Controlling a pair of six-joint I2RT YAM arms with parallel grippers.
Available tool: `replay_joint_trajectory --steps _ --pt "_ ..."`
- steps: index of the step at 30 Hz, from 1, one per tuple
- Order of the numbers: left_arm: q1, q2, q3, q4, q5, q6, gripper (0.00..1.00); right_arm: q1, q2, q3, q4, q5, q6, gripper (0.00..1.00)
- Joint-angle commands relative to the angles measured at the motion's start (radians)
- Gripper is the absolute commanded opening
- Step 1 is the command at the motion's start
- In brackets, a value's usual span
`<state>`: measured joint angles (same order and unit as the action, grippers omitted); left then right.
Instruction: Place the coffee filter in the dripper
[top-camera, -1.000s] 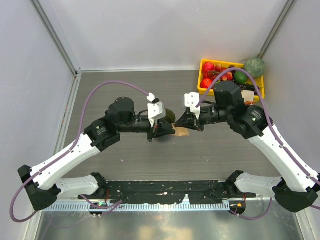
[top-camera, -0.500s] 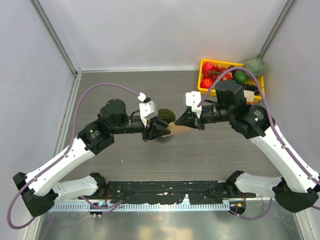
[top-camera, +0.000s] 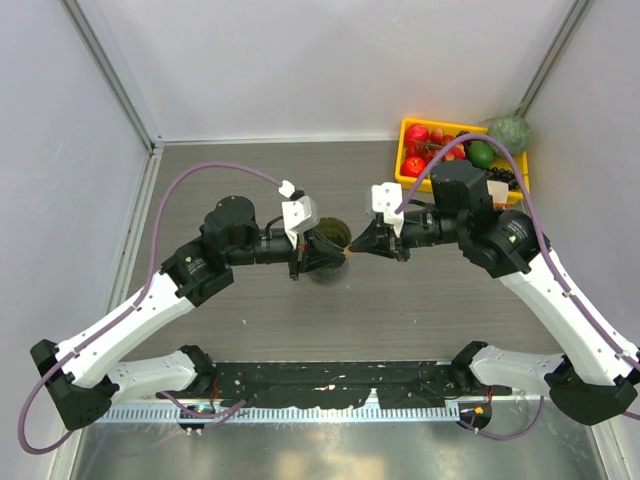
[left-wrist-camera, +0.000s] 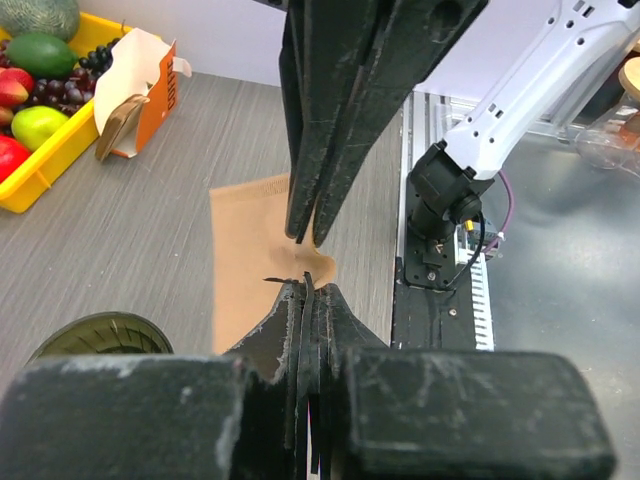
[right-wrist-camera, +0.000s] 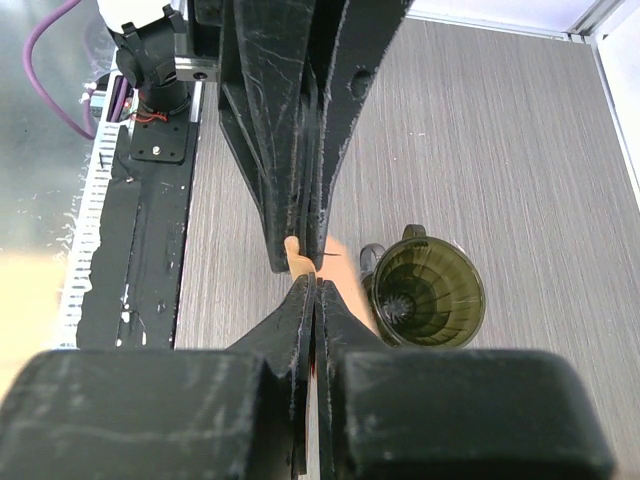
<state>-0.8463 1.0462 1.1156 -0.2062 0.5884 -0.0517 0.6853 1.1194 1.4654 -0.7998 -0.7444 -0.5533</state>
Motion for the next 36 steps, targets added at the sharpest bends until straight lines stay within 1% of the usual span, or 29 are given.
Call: replay_joint_trajectory --steps 1,6,11,14,17,20,23,27,28,30,32,33,36 --pt "0.004 0.015 0.029 0.064 -0.047 -0.036 0.00 0.002 -0.018 0.001 0.014 -0.035 -0.003 0.05" --pt "0.012 0.035 0.029 0.077 -0.102 -0.091 0.00 0.002 -0.023 -0.002 -0.001 -0.036 -0.013 0.05" --pt "0.026 0.043 0.050 0.096 -0.090 -0.126 0.00 0.002 -0.027 -0.042 -0.007 0.000 -0.036 0.05" --pt "0.026 0.041 0.056 0.099 -0.079 -0.135 0.00 0.000 -0.026 -0.065 -0.012 -0.004 -0.045 0.05" --pt "0.026 0.032 0.044 0.096 -0.044 -0.113 0.00 0.002 -0.021 -0.051 -0.003 0.008 -0.031 0.05" --pt "0.016 0.015 0.014 0.087 -0.013 -0.090 0.00 0.002 -0.006 0.001 0.010 0.033 -0.023 0.05" --pt "0.003 -0.009 -0.022 0.053 0.036 -0.024 0.00 0.000 0.010 0.050 0.008 0.042 -0.023 0.05" --pt "0.007 -0.040 -0.025 -0.011 0.040 0.030 0.00 0.000 0.020 0.087 -0.012 0.039 -0.033 0.05" --pt "0.013 -0.051 -0.019 -0.031 0.044 0.041 0.05 0.000 0.020 0.090 -0.019 0.033 -0.037 0.05" --pt "0.026 -0.070 0.001 -0.073 0.057 0.077 0.24 0.000 0.013 0.085 -0.041 0.027 -0.054 0.05" --pt "0.036 -0.092 0.026 -0.125 0.062 0.117 0.39 0.000 0.008 0.084 -0.076 0.017 -0.089 0.05" --pt "0.044 -0.101 0.032 -0.140 0.048 0.134 0.41 0.000 0.007 0.079 -0.103 0.014 -0.114 0.05" --pt "0.061 -0.118 0.050 -0.151 0.039 0.167 0.41 0.002 0.000 0.072 -0.148 -0.003 -0.168 0.05"
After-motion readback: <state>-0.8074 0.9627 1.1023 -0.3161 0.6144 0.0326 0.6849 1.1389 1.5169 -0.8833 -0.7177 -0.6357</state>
